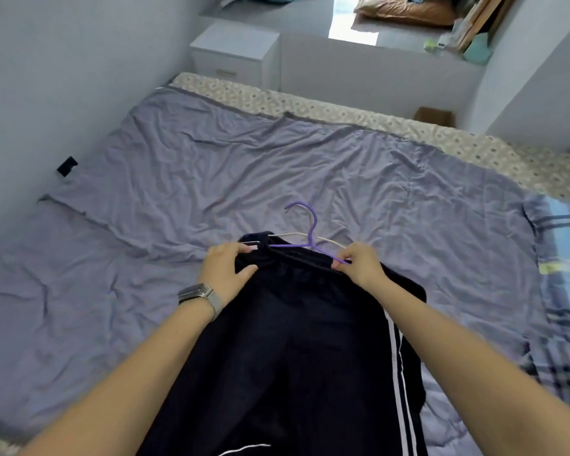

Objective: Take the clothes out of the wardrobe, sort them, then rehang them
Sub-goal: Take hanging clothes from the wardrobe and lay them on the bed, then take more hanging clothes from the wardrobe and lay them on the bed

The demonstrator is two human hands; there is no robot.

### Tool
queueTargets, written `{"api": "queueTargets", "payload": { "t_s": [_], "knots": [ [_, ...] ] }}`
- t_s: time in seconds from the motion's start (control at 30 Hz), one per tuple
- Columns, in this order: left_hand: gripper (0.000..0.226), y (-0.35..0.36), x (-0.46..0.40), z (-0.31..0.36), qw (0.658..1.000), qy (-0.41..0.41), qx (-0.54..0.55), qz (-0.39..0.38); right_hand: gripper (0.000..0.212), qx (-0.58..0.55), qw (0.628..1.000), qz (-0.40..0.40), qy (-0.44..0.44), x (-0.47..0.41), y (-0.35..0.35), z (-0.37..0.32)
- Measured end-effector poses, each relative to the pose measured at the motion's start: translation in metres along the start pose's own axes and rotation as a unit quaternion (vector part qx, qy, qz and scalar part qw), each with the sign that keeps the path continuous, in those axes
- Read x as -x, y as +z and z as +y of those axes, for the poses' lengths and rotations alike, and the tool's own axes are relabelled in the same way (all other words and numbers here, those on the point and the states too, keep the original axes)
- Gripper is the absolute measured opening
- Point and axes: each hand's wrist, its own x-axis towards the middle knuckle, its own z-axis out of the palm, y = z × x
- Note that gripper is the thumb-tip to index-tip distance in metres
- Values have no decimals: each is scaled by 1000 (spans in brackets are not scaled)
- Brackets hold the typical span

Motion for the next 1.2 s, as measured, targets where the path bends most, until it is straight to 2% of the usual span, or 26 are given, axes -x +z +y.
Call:
{"api": "queueTargets", "payload": {
  "t_s": [0.07,0.13,0.23,0.3,0.37,0.43,0.5,0.6,0.77,0.87,1.03,1.2],
  "knots": [
    [27,13,7,-24,1000,-20,-7,-16,2,24,1000,-18,5,-21,13,12],
    [24,24,12,-43,999,-30,-11,-26,2,41,999,11,7,-42,14,20],
    [23,37,18,-54,999,-39,1,-29,23,125,989,65,40,-70,14,32],
    [24,45,22,-56,999,-37,12,-35,37,181,978,45,93,-77,23,32],
    [26,49,25,-54,998,-41,18,-40,42,160,979,11,122,-72,36,24],
    [30,48,28,-49,998,-45,16,-39,41,132,986,-20,101,-55,46,8],
    [34,40,35,-48,998,-53,6,-45,41,152,986,-55,46,-31,54,-11],
    [41,16,49,-55,996,-63,-19,-61,54,196,974,-107,-34,8,57,-41],
    [43,-57,95,-69,996,-75,-35,-26,54,177,975,-114,-68,54,34,-114],
    [45,-111,140,-79,995,-102,-7,18,53,161,977,-102,-90,89,27,-172],
    [46,-201,249,-111,989,-125,9,78,53,123,975,-124,-141,180,50,-275],
    [47,-286,362,-148,974,-171,-18,145,61,93,950,-158,-253,271,88,-406]
  ]
}}
